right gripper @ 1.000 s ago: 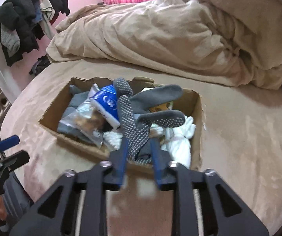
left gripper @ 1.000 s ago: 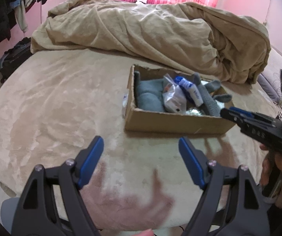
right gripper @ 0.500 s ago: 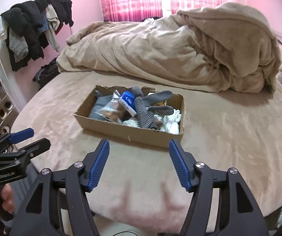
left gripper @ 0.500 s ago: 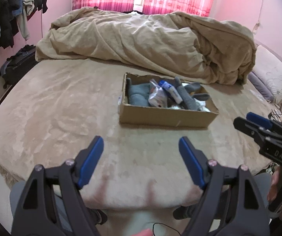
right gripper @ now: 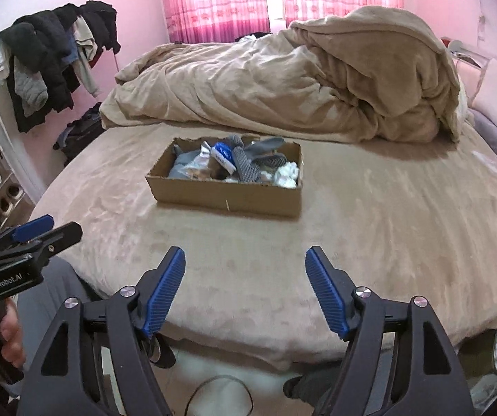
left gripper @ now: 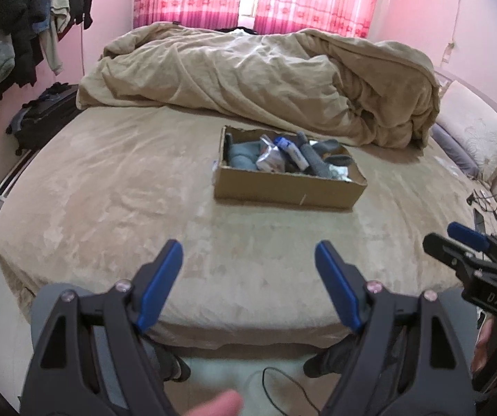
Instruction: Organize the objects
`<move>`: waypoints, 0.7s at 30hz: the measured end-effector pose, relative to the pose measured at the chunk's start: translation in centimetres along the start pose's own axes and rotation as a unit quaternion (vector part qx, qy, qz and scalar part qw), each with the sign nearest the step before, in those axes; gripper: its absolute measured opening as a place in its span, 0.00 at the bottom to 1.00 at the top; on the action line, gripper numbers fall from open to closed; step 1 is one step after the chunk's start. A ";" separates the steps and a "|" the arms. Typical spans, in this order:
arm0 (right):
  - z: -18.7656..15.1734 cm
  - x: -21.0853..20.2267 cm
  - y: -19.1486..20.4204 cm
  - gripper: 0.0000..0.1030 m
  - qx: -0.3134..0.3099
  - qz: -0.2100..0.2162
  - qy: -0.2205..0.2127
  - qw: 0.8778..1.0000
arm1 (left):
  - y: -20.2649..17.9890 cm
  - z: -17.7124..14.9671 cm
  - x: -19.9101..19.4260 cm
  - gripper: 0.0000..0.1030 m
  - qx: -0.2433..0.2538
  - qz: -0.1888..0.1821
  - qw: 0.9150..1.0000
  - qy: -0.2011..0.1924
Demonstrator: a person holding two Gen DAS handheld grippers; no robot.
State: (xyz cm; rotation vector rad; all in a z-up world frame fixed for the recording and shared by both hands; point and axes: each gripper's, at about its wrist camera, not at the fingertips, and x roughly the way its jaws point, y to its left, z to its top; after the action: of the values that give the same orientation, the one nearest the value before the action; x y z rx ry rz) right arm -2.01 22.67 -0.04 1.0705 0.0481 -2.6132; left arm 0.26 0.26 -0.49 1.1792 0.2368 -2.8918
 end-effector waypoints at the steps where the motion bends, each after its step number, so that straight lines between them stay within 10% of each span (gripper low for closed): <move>1: -0.2 0.0 0.0 0.73 -0.001 -0.002 0.001 1.000 | 0.0 -0.1 0.0 0.78 0.002 0.003 1.000 0.001; 21: -0.6 0.3 -0.2 0.73 0.009 0.000 0.009 1.000 | -0.1 -0.3 -0.3 0.78 0.013 0.016 1.000 -0.007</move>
State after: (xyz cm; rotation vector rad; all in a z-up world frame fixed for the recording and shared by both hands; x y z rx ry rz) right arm -1.88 22.90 -0.64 1.1012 0.0283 -2.6096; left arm 0.68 0.36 -0.45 1.1561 0.1793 -2.8826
